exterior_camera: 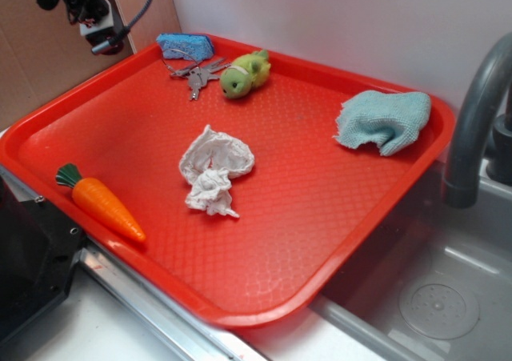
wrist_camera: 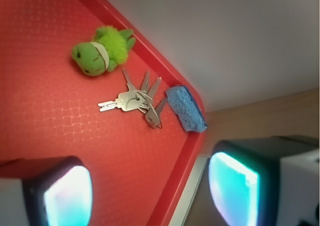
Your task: Grab the silver keys.
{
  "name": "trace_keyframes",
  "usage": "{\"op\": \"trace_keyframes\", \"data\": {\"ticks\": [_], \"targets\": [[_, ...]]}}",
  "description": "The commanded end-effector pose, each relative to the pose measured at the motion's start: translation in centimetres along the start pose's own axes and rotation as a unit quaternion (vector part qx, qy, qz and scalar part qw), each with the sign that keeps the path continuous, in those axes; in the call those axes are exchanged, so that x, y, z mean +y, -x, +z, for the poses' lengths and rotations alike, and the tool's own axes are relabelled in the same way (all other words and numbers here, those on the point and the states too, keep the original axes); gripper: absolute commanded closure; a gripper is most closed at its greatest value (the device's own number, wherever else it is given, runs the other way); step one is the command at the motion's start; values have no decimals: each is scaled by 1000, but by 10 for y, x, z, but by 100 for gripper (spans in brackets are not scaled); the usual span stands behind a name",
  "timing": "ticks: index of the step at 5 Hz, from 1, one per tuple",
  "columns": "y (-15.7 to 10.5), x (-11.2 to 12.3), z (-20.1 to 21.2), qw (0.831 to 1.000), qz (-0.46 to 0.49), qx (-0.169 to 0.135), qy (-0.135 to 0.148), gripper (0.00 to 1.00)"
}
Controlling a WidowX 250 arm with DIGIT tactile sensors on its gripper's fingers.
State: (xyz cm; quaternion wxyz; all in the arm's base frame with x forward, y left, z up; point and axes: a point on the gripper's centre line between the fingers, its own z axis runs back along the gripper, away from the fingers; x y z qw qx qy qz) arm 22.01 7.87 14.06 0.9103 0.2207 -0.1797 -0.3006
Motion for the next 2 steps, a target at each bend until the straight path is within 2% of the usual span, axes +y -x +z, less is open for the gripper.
{"op": "trace_keyframes", "data": {"ticks": [1,2], "targets": [[0,21,-32,997,56,21,44,0],[-5,35,-74,993,54,3,102,0]]}}
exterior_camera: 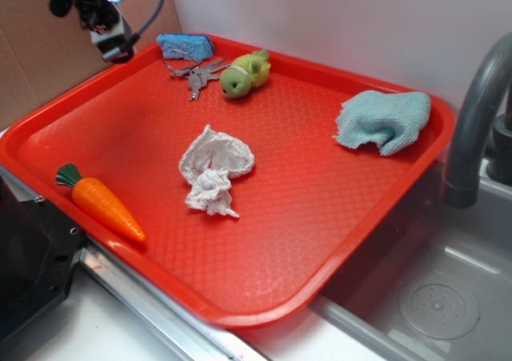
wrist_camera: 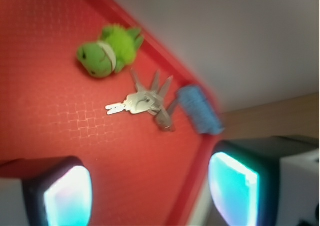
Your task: Grab the silver keys.
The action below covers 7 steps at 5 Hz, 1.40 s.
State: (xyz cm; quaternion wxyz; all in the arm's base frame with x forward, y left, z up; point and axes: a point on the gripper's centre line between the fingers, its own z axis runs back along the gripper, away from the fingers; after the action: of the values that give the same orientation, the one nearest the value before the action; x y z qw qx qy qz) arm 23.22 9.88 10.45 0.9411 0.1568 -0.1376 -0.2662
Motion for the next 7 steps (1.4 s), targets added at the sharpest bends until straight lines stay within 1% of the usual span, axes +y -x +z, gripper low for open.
{"op": "trace_keyframes", "data": {"ticks": [1,2,3,4,5,6,7], "targets": [[-36,36,-47,997,-13,-33,67,0],[-49,27,-46,996,-48,-50,52,0],[-59,13,-50,994,-80,-58,53,0],[-65,-1,-60,992,-103,-49,56,17],[-58,-2,-70,993,-93,-34,61,100],[-38,3,-86,994,-75,-13,73,100],[-32,10,-87,995,-63,-9,70,100]]}}
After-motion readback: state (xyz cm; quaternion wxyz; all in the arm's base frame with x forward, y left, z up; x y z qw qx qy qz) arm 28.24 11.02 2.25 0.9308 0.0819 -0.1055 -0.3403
